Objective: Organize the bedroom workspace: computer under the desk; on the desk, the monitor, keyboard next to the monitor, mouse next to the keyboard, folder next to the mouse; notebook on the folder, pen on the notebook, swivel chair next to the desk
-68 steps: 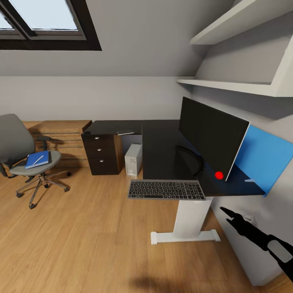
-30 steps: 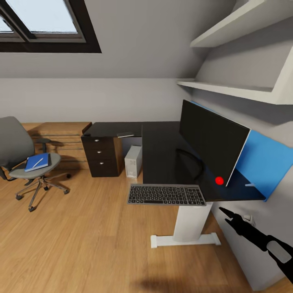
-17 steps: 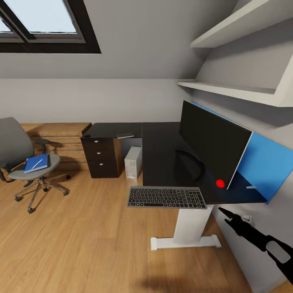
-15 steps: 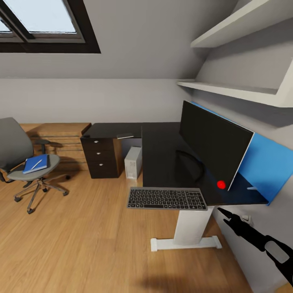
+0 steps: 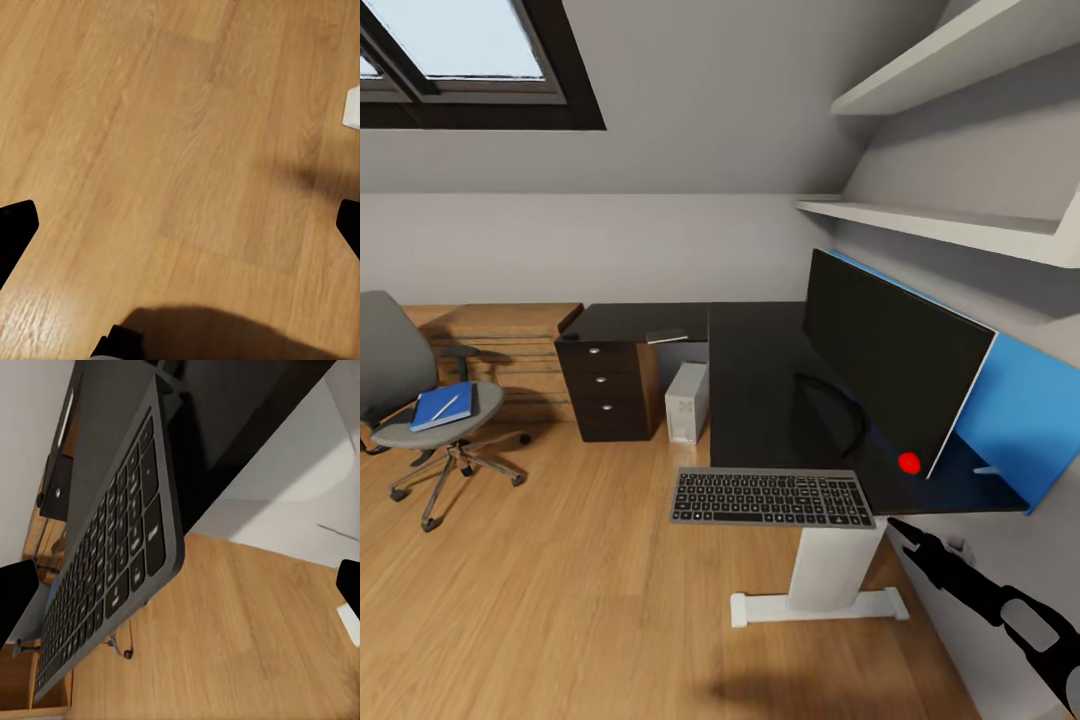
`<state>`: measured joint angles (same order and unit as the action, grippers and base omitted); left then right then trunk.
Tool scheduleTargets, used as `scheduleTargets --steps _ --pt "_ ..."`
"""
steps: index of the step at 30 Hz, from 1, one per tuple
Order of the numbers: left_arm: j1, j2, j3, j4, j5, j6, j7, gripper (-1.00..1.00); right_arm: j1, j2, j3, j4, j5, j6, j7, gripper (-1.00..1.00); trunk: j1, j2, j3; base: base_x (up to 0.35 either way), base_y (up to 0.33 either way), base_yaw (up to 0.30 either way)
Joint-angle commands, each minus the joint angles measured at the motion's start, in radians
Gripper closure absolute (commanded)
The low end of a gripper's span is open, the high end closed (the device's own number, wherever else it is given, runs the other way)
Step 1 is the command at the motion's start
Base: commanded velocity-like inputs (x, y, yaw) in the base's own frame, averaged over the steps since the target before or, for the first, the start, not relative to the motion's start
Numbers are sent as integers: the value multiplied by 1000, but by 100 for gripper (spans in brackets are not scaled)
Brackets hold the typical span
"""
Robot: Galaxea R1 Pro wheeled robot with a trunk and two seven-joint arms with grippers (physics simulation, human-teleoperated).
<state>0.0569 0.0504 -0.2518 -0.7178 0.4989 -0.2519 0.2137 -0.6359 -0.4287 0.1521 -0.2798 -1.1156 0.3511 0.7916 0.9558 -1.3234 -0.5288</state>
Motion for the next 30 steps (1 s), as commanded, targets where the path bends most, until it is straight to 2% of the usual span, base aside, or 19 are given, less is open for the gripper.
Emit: scheduleTargets --steps 1,16,30 --pt "0 2 -8 -2 9 -4 9 -100 -1 -1 6 0 -10 6 1 -100 0 0 -1 130 0 0" --pt "0 2 -10 -2 7 -4 7 -100 -1 1 10 0 -10 6 1 -100 0 0 -1 140 0 0" --pt "0 2 -9 -2 8 -4 7 -100 -1 7 12 1 -9 6 0 -100 0 0 -1 17 0 0"
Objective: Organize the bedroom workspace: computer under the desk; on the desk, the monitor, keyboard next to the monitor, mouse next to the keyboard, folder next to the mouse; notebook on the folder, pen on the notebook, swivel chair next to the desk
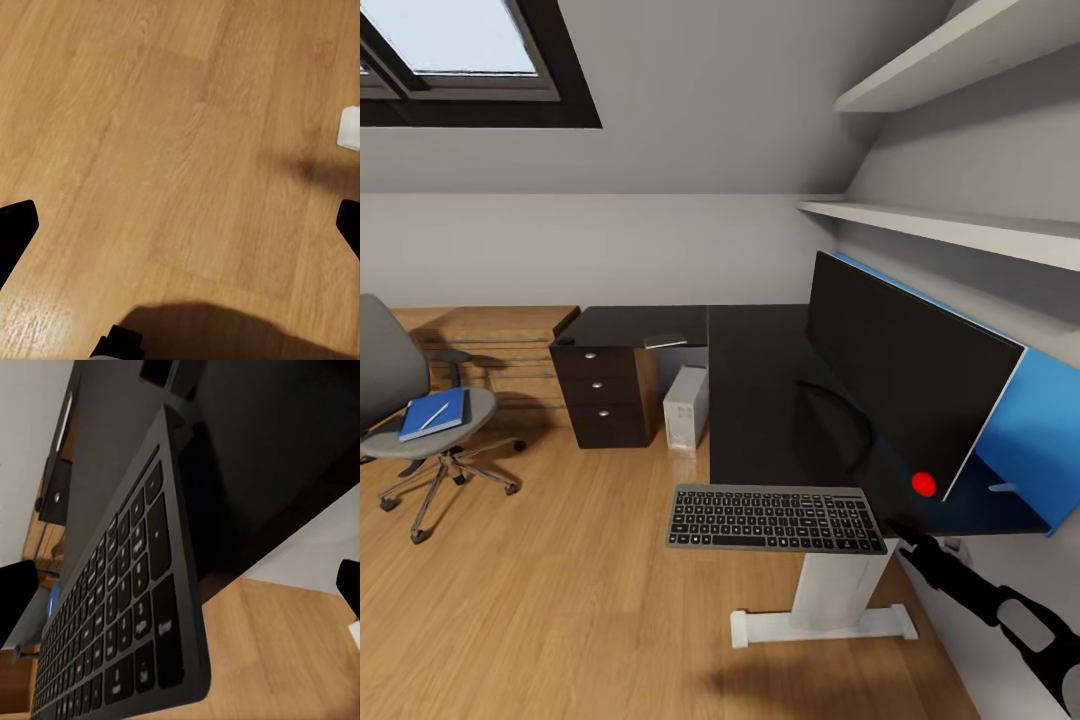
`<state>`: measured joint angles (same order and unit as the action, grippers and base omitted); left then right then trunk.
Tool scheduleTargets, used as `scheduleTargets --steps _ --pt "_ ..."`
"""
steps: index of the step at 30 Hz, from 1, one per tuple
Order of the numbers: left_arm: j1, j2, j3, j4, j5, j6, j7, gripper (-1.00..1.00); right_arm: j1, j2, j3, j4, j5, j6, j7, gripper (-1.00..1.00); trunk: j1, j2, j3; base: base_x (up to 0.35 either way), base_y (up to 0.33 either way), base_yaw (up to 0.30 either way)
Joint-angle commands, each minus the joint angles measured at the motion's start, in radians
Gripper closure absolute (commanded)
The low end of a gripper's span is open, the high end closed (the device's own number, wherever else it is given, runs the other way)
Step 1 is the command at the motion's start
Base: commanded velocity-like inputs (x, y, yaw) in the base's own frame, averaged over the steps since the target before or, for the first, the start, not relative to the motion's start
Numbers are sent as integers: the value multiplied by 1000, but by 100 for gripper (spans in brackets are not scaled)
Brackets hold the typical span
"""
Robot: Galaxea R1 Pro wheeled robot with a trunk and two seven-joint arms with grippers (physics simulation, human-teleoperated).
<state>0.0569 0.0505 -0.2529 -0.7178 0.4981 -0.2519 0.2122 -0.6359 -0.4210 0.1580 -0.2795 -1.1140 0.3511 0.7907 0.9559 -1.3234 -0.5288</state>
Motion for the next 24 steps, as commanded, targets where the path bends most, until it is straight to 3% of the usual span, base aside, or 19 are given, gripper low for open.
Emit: scheduleTargets --steps 1,6,13,24 --pt "0 2 -8 -2 9 -4 9 -100 -1 2 6 0 -10 6 1 -100 0 -1 -1 0 0 0" --pt "0 2 -8 -2 11 -4 9 -100 -1 18 6 0 -4 6 1 -100 0 -1 -1 0 0 0" --pt "0 2 -8 -2 10 -4 9 -100 -1 23 5 0 21 6 1 -100 0 -1 -1 64 52 0" --pt "0 2 -8 -2 11 -4 9 -100 -1 30 6 2 22 6 -6 -100 0 -1 -1 10 9 0"
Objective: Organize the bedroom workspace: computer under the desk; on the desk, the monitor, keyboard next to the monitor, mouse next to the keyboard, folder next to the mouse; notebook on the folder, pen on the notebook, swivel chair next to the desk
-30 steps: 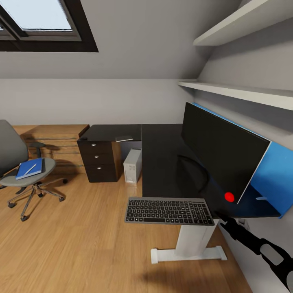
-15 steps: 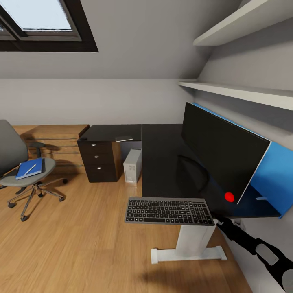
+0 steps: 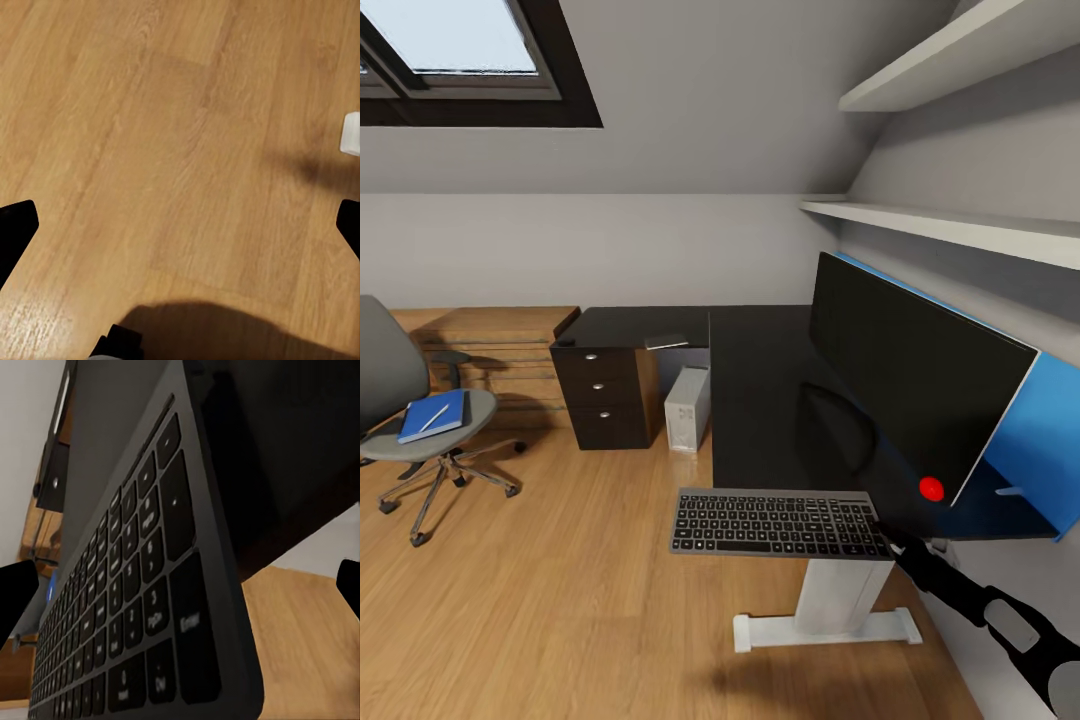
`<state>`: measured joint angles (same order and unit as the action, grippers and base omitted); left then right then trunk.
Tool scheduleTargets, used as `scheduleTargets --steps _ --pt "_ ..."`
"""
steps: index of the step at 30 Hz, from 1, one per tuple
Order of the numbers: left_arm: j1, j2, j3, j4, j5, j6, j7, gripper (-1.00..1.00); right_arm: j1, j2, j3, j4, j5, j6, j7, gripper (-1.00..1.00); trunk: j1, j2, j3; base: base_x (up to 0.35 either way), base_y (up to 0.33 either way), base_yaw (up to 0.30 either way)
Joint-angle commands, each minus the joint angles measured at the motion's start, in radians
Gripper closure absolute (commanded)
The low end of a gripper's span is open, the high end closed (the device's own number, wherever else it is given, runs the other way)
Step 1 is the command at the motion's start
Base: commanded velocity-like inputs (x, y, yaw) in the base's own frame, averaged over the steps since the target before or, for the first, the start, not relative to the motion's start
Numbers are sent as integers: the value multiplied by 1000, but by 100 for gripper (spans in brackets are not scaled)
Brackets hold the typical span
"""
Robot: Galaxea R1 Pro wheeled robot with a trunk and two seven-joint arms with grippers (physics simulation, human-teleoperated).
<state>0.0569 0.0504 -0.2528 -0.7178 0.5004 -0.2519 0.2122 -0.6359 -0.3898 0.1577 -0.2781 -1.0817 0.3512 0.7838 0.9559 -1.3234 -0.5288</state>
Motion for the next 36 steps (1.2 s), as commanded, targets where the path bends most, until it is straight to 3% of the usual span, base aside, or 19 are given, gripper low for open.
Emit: scheduleTargets --steps 1,33,34,36 --pt "0 2 -8 -2 9 -4 9 -100 -1 2 5 0 -11 6 -4 -100 0 -1 -1 0 0 0" --pt "0 2 -6 -2 9 -4 10 -100 -1 16 3 2 -12 16 -26 -100 0 -1 -1 0 0 0" --pt "0 2 -6 -2 9 -3 10 -100 -1 16 3 2 -12 16 -26 100 0 -1 -1 0 0 0" --pt "0 2 -6 -2 9 -3 10 -100 -1 16 3 2 -12 18 -26 100 0 -1 -1 0 0 0"
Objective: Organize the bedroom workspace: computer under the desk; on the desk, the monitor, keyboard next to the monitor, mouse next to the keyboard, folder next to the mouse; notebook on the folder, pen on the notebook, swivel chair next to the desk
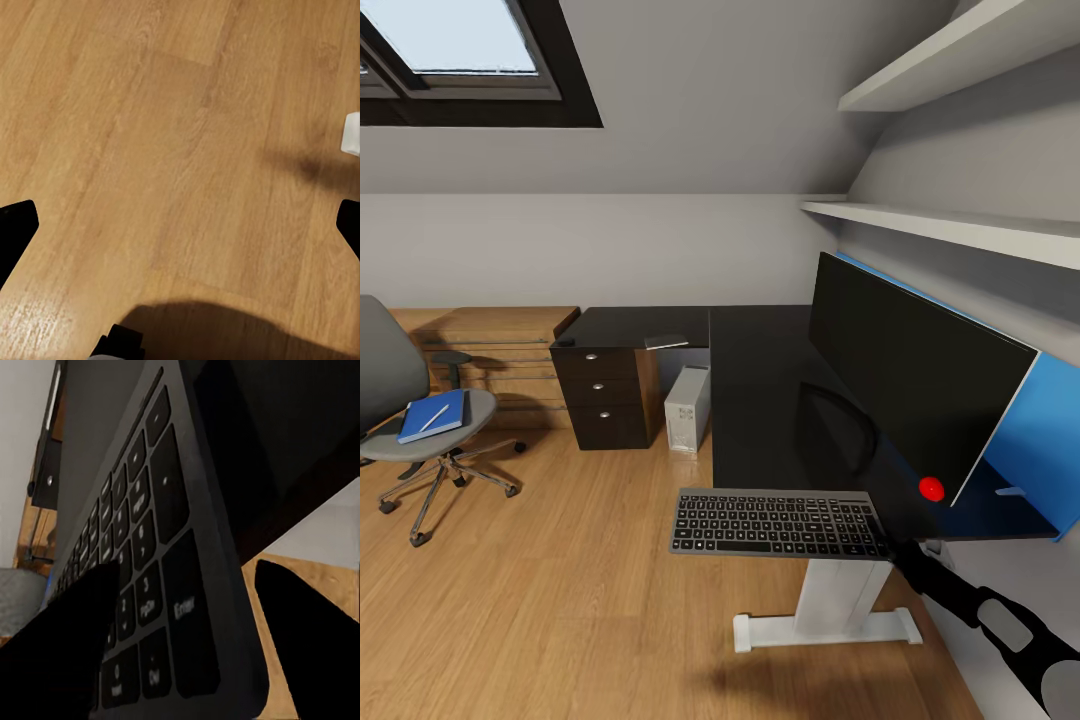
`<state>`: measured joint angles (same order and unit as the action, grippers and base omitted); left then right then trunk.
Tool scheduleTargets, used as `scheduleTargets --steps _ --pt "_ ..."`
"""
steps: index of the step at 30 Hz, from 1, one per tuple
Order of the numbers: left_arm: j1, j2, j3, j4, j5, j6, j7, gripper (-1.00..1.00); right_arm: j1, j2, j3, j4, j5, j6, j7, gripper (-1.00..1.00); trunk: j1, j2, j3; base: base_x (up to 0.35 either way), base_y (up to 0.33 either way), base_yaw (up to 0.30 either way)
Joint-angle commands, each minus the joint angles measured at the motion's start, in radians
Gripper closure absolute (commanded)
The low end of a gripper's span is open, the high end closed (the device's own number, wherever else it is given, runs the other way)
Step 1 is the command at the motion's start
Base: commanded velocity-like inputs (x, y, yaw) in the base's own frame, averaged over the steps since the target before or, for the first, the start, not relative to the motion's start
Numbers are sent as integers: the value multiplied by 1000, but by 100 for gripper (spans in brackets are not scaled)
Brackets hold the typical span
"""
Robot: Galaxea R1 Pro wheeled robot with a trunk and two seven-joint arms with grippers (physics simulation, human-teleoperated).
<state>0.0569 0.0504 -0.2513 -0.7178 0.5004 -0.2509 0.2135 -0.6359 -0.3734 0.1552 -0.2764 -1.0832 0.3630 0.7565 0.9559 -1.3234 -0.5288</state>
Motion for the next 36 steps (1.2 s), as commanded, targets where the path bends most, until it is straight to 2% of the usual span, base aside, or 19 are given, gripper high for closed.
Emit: scheduleTargets --steps 1,13,17,20,24,28,32,36 --pt "0 2 -8 -2 9 -4 8 -100 -1 -1 6 0 -10 7 1 100 0 -1 -1 0 0 0" --pt "0 1 -10 -2 7 -4 7 -100 -1 4 6 0 -10 8 1 100 0 -1 -1 0 0 0" --pt "0 -5 -29 -3 5 -5 5 -100 -1 5 6 0 -10 7 2 100 0 -1 -1 0 0 0" --pt "0 -6 -48 -3 5 -4 7 -100 -1 13 7 0 -9 3 3 100 -11 20 9 0 0 0" --pt "0 -7 -52 -2 6 -3 8 -100 -1 24 7 -1 3 1 3 100 -27 48 21 0 0 0" --pt "0 -7 -52 -2 7 -1 9 -100 -1 38 7 -3 30 -12 4 100 -42 76 34 0 0 0" --pt "0 -10 -52 -2 7 -1 9 -100 -1 70 7 -3 42 -92 6 100 -57 104 46 0 0 0" --pt "0 -12 -52 -2 8 0 10 -100 -1 116 7 -4 44 -190 8 100 -73 132 59 0 0 0"
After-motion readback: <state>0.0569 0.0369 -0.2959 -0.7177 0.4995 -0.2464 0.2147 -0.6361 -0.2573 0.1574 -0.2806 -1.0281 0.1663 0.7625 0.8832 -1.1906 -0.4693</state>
